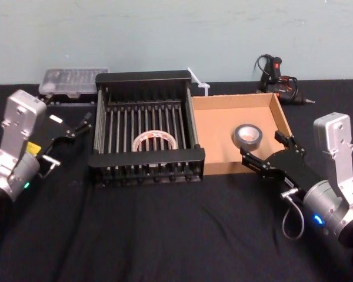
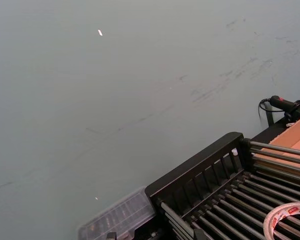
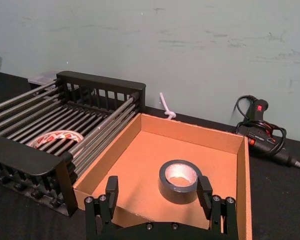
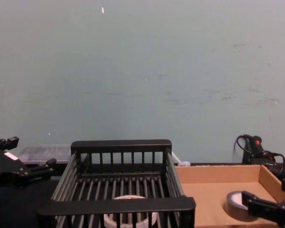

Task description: Pick up the white tape and place it into the black box , Pick up the silver tape and place it into the brown box.

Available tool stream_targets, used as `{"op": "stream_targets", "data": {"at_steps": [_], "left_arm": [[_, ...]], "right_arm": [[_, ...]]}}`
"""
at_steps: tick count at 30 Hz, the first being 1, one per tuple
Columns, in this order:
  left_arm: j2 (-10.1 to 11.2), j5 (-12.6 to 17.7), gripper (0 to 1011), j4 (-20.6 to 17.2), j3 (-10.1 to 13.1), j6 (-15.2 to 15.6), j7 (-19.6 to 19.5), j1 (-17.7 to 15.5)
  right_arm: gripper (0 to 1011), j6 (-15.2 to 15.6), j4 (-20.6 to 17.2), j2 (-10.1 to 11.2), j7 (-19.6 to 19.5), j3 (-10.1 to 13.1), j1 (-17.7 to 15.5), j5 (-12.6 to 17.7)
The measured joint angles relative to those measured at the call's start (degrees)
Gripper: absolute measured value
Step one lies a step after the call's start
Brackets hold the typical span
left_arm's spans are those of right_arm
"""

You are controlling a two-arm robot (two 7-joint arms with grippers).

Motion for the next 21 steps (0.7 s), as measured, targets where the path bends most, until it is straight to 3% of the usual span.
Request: {"op": "stream_targets", "data": {"at_steps": [21], "left_arm": [[0.00,0.00,1001,0.00,0.00,0.00,0.00,0.00]], "right_arm": [[1002,0.84,1.06,-1.02,2.02,0.90,0.42,-0.49]]}}
